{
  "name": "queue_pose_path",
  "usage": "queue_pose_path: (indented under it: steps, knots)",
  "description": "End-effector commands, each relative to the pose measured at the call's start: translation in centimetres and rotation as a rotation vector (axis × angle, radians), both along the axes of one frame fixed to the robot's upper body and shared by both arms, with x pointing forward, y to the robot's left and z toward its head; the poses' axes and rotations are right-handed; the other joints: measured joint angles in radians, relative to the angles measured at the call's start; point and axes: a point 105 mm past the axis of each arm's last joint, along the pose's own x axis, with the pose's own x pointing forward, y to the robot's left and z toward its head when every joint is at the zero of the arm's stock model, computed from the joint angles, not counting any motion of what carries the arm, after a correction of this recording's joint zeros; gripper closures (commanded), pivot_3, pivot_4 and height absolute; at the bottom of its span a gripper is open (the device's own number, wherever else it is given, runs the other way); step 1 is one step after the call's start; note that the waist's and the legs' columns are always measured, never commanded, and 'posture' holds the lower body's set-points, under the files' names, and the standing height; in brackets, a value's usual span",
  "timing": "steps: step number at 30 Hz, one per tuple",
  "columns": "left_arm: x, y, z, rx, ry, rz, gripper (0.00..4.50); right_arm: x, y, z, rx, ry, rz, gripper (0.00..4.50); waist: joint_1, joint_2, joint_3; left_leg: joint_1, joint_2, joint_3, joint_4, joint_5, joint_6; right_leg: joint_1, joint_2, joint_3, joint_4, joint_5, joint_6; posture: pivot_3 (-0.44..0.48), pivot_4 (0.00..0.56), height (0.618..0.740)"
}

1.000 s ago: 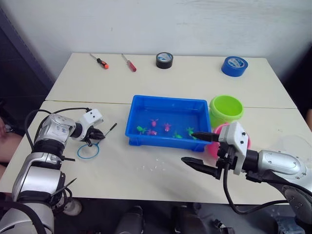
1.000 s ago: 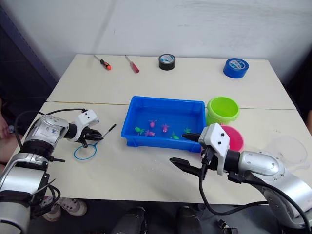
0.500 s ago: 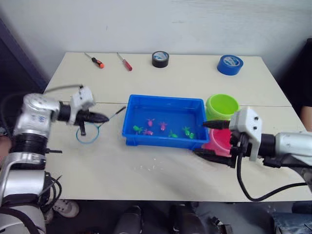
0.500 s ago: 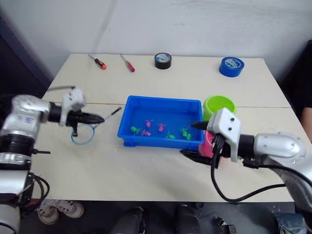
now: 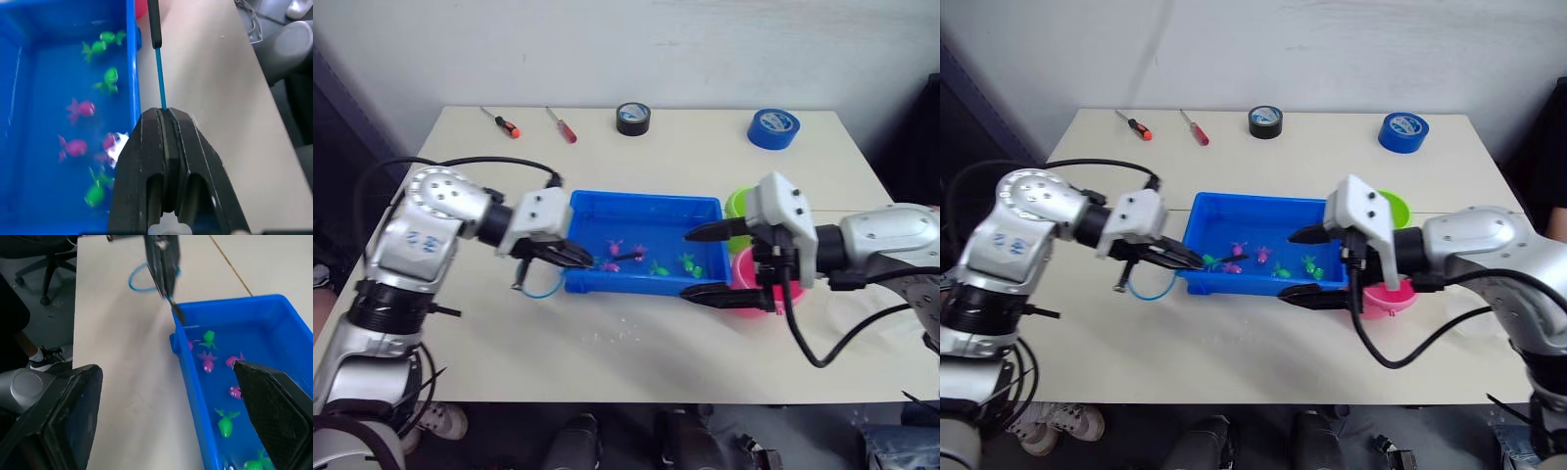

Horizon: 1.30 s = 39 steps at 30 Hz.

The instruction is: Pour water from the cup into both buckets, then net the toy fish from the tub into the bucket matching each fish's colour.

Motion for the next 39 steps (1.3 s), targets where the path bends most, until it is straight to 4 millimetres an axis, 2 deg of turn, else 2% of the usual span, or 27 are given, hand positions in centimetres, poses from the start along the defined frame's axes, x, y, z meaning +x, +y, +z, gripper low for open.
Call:
queue_pose_path:
  steps: [1,5,16,31,32,33,35,39]
  knots:
    - [-0.2,-1.0,1.4,-0.003,-0.066,-0.031,4.50,1.5,0.1,-0.2,-0.028,-0.068,-0.069,0.79,-0.002,0.000,0.000,0.000,0.000,0.000,0.000,0.000,0.000,0.000,0.000,0.000,0.001,0.000,0.000,0.000,0.150,0.736]
    - [-0.3,-1.6,1.0,0.009,-0.088,-0.085,4.50,1.2,0.5,-0.9,-0.057,-0.081,-0.045,2.80,0.000,0.000,0.000,0.000,0.000,0.001,0.000,0.000,0.000,-0.002,0.000,0.001,0.001,0.000,0.000,0.000,0.150,0.736]
    - [0.2,-2.4,1.4,0.007,-0.095,-0.114,4.50,0.8,1.5,-0.9,-0.072,-0.127,0.031,2.80,-0.001,0.000,0.000,0.000,0.000,0.001,0.001,0.000,0.000,-0.001,0.000,0.001,0.002,0.000,0.000,0.000,0.150,0.736]
    - [0.0,-3.0,1.3,-0.013,-0.073,-0.132,4.50,1.2,2.1,-0.5,-0.054,-0.162,0.023,2.80,0.000,0.000,0.000,0.000,0.000,0.000,0.002,0.000,0.000,-0.001,0.000,0.000,0.003,0.000,0.000,0.000,0.150,0.736]
    - [0.0,-3.1,1.3,-0.015,-0.070,-0.132,4.50,1.1,2.1,-0.5,-0.054,-0.162,0.026,3.32,0.000,0.000,0.000,0.000,0.000,0.000,0.002,0.000,0.000,-0.001,0.000,0.000,0.003,0.000,0.000,0.000,0.150,0.736]
    - [0.0,-3.2,1.3,-0.017,-0.068,-0.132,4.50,1.2,2.1,-0.5,-0.054,-0.164,0.027,3.55,0.000,0.000,0.000,0.000,0.000,0.000,0.002,0.000,0.000,-0.001,0.000,0.000,0.003,0.000,0.000,0.000,0.150,0.736]
    - [0.0,-3.3,1.3,-0.017,-0.069,-0.133,4.50,1.2,2.1,-0.4,-0.050,-0.166,0.027,4.38,0.000,0.000,0.000,0.000,0.000,0.001,0.002,0.000,0.000,-0.001,0.000,0.000,0.003,0.000,0.000,0.000,0.150,0.736]
    - [0.1,-3.8,1.4,-0.018,-0.073,-0.143,4.50,1.1,2.1,-0.4,-0.046,-0.168,0.031,4.45,0.001,0.000,0.000,0.000,0.000,0.001,0.003,0.000,0.000,-0.001,0.000,0.000,0.003,0.000,0.000,0.000,0.150,0.736]
